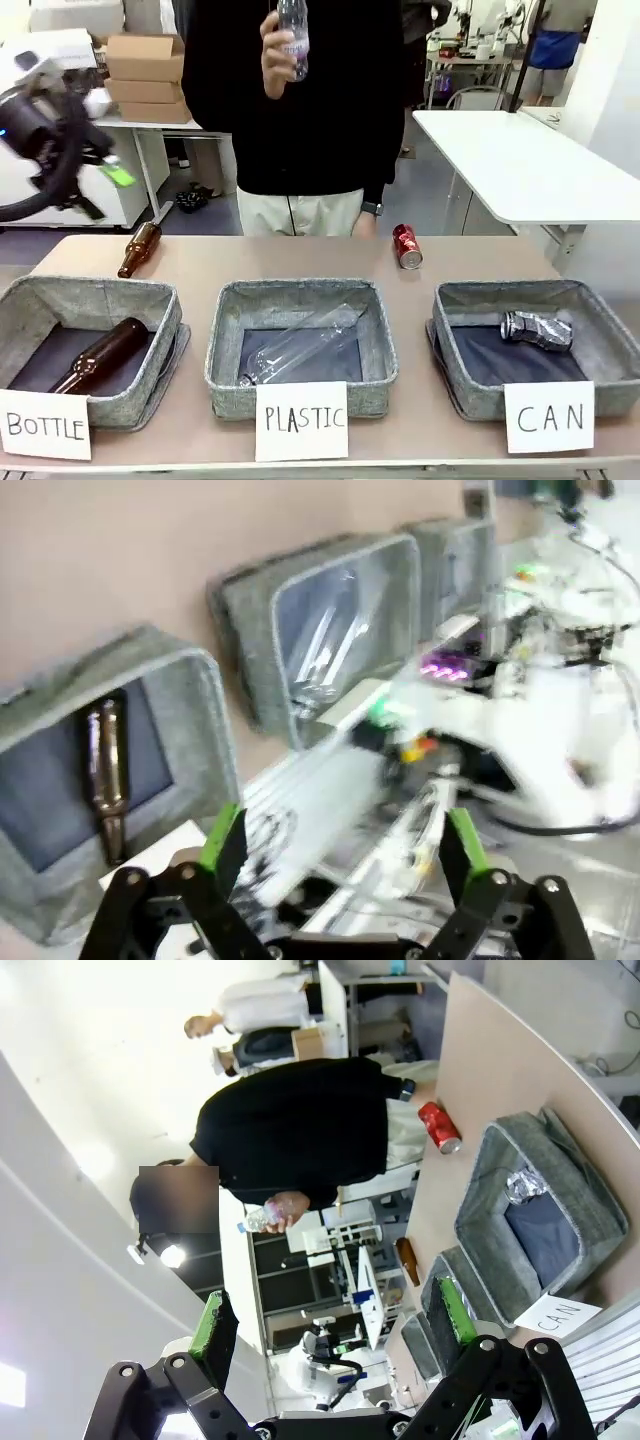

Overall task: Sort the can waste into the basket.
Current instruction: Pick up the can waste from the table and place it in the right Fabric basket.

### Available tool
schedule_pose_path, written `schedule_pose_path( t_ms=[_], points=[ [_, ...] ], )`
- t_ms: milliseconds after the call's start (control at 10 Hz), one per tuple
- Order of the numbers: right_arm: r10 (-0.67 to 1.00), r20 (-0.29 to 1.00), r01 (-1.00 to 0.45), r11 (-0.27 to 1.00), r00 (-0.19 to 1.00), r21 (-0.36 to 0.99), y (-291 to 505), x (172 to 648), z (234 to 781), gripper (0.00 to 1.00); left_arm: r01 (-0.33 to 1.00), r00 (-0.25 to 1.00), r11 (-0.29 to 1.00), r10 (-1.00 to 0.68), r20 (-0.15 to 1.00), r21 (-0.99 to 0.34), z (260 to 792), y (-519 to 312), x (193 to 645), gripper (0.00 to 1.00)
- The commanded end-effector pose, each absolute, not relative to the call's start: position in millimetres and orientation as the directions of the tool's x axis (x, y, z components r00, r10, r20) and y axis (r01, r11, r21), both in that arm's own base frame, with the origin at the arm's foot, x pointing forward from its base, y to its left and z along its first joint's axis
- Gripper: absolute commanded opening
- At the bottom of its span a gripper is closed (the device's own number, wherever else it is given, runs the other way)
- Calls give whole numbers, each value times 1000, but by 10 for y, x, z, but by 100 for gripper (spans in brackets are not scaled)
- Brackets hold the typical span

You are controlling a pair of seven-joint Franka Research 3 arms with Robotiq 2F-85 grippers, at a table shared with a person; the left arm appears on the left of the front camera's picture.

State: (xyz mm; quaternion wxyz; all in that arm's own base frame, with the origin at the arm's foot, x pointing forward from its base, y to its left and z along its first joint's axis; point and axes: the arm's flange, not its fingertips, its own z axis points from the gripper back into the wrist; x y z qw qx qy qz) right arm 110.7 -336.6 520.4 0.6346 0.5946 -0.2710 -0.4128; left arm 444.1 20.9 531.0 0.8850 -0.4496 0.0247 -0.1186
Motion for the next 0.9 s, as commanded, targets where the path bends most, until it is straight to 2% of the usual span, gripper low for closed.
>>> schedule_pose_path(
  t_ms=[0,200,300,800],
  points=[
    [-855,-136,185,-47,501,982,-3378,999,5232,100,169,982,313,-140,131,-935,5207,523,4388,100],
    [-855,-136,185,-47,501,982,-3378,999,5232,100,150,989,147,-15,150,-978,5022,837,4298,100],
    [-855,-136,185,-47,501,982,-3378,999,5232,100,127,989,327,-112,95,-936,5178,805,4353,100],
    [-855,-136,185,-47,501,982,-3378,999,5232,100,127,989,327,-112,95,-936,5178,805,4353,100]
  ],
)
